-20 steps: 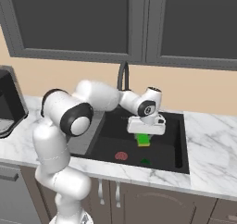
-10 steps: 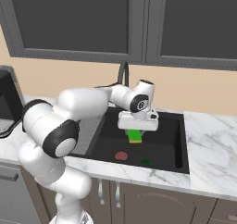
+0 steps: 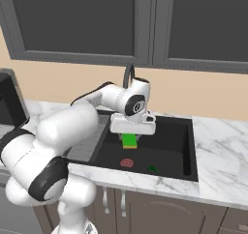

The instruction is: Pick up the sponge and sponge from the sink, and place them back in the cabinet, and close the cabinet doors.

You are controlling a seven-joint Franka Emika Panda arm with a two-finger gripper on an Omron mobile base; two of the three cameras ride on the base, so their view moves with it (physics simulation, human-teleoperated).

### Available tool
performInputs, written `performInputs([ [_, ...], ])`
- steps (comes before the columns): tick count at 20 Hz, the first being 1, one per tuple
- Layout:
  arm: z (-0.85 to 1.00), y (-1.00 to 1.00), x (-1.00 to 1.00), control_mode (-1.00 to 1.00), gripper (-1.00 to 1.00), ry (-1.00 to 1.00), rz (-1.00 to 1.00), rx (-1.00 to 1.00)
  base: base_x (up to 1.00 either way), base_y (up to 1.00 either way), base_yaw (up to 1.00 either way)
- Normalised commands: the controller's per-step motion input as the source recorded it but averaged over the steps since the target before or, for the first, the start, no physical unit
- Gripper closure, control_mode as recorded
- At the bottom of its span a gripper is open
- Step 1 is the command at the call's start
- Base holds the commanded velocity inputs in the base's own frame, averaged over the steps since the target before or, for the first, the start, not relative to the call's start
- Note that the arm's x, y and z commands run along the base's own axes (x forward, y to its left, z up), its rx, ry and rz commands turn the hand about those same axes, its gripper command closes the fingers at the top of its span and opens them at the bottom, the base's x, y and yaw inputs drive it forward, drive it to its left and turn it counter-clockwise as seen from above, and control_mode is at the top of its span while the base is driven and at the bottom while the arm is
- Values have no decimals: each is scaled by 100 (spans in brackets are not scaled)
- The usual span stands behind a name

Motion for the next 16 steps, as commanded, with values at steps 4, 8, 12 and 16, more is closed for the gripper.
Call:
performInputs([
  [4,33,40,-52,-100,100,-2,0,0,0,0,0],
  [8,37,39,-49,-100,100,-1,0,0,0,0,0],
  [12,23,50,-39,-100,100,0,0,-4,0,0,0],
  [16,19,48,-32,-100,100,0,0,-5,0,0,0],
])
